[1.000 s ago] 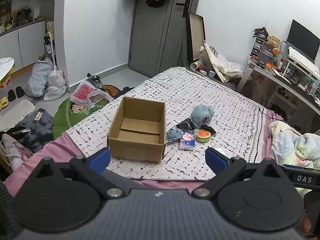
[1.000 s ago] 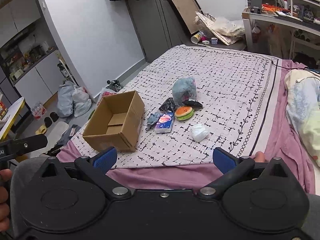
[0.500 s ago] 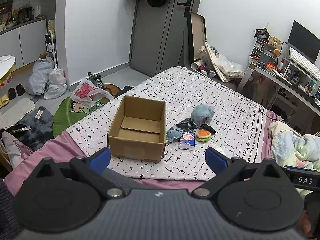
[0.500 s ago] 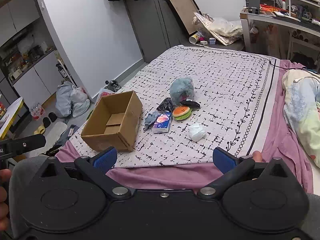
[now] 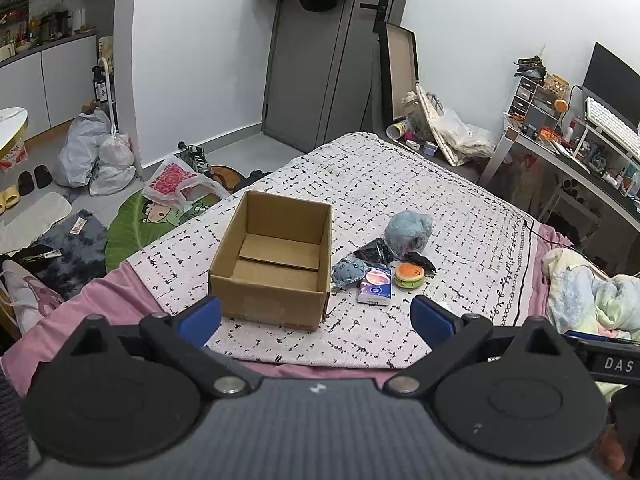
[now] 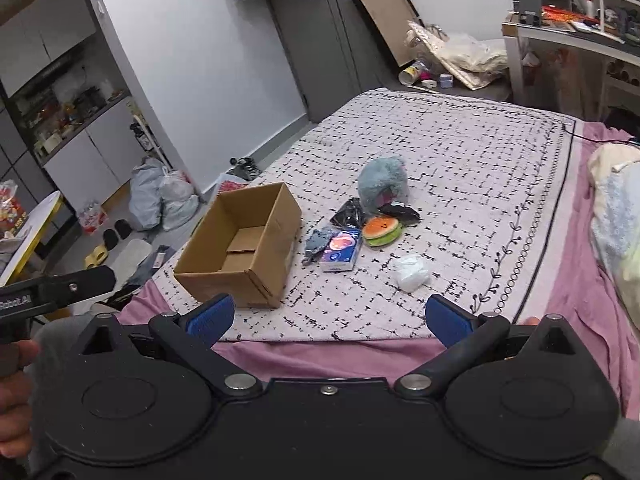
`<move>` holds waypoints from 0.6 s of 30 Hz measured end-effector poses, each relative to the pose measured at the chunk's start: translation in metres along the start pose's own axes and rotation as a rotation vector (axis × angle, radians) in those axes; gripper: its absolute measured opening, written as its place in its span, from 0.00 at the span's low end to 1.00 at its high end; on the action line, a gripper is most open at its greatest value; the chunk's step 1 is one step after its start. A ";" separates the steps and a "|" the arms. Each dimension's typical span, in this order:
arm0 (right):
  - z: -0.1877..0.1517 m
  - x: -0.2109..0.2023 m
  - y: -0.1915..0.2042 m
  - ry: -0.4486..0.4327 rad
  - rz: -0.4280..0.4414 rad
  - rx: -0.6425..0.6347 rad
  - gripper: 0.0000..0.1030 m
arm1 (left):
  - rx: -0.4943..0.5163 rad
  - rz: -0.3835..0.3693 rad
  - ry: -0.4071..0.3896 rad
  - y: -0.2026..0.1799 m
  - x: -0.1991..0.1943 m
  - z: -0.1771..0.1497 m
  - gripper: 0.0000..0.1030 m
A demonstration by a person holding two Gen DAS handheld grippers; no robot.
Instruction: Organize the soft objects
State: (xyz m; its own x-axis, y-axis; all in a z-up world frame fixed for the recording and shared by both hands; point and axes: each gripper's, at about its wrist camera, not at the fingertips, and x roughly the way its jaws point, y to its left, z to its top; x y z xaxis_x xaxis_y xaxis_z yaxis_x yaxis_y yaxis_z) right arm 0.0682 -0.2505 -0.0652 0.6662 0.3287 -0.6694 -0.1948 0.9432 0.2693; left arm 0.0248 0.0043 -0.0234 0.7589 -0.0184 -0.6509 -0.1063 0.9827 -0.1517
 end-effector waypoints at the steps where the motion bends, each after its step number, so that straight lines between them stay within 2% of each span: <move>1: 0.001 0.002 -0.002 0.004 0.006 0.002 1.00 | -0.002 0.004 -0.001 -0.001 0.003 0.001 0.97; 13: 0.029 0.046 -0.046 0.044 0.025 0.082 1.00 | -0.024 -0.024 0.037 -0.024 0.053 0.011 0.94; 18: 0.040 0.066 -0.059 0.086 0.039 0.118 1.00 | -0.032 -0.022 0.060 -0.035 0.077 0.015 0.90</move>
State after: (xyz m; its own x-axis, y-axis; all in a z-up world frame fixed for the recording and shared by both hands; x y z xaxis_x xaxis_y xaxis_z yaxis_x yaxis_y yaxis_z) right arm 0.1529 -0.2866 -0.0975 0.5944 0.3725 -0.7127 -0.1297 0.9191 0.3721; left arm 0.0969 -0.0291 -0.0565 0.7213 -0.0523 -0.6906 -0.1112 0.9755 -0.1900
